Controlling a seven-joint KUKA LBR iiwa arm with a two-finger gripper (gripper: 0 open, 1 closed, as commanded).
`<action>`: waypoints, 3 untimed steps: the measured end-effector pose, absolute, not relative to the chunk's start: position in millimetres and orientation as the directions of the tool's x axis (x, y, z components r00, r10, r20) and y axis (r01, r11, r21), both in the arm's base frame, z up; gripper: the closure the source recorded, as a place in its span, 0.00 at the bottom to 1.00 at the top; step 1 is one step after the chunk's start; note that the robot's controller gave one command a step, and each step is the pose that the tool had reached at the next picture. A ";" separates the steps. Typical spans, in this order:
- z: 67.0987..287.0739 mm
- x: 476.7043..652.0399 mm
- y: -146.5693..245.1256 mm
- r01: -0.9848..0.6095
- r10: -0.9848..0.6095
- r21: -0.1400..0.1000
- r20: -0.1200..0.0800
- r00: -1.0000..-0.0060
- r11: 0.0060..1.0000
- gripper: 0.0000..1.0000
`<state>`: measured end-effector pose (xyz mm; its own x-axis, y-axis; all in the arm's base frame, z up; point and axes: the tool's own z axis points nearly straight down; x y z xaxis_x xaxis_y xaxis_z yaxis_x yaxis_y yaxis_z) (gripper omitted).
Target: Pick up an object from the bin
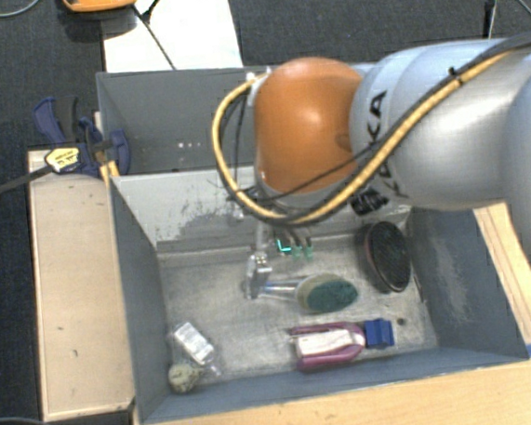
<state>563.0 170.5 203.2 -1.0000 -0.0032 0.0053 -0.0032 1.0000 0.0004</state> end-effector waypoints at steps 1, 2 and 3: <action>136.8 525.6 80.4 0.097 0.097 -0.005 0.006 -0.995 0.995 0.00; 69.8 555.8 47.3 0.187 0.187 0.002 -0.001 -0.982 0.982 0.00; 72.0 555.1 49.6 0.186 0.186 0.002 0.001 -0.983 0.983 1.00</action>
Offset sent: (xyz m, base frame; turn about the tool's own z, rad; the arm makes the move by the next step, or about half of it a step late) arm -0.0356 -0.0848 -0.0632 0.0916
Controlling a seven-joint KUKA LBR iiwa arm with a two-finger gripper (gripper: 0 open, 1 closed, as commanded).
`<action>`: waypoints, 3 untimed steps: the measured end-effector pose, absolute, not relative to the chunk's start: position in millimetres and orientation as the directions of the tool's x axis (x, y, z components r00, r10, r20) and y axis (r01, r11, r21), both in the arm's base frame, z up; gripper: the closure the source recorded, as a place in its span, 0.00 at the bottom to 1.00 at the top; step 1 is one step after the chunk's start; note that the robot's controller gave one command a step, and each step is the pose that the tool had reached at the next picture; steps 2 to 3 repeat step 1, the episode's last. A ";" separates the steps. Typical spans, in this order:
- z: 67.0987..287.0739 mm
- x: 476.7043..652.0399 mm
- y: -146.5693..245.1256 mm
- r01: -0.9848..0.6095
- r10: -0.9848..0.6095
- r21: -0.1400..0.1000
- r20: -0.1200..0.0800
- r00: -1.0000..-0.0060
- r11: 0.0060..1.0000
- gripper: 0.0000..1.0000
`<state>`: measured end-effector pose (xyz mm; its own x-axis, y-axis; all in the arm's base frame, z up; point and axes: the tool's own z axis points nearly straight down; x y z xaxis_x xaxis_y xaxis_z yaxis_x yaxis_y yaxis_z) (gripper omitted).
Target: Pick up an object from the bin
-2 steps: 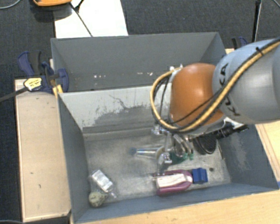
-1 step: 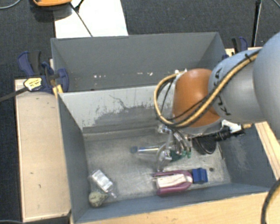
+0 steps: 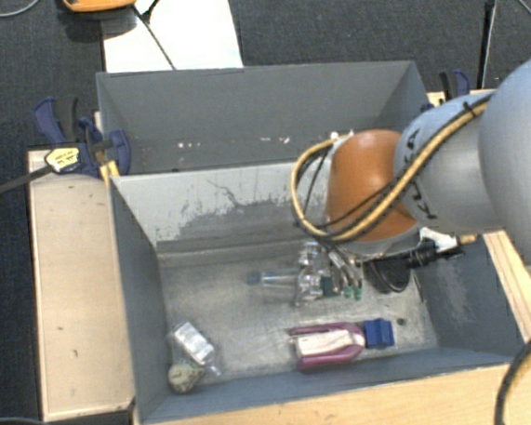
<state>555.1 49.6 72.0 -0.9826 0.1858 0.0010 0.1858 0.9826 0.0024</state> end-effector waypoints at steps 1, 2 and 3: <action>262.6 554.9 46.5 0.197 0.197 0.003 -0.009 -0.980 0.980 1.00; 262.6 554.9 46.5 0.197 0.197 0.003 -0.009 -0.980 0.980 1.00; 262.6 554.9 46.5 0.197 0.197 0.003 -0.009 -0.980 0.980 1.00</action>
Offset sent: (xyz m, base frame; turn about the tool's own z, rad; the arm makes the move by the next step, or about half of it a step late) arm -0.0018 -0.0031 0.1859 0.0185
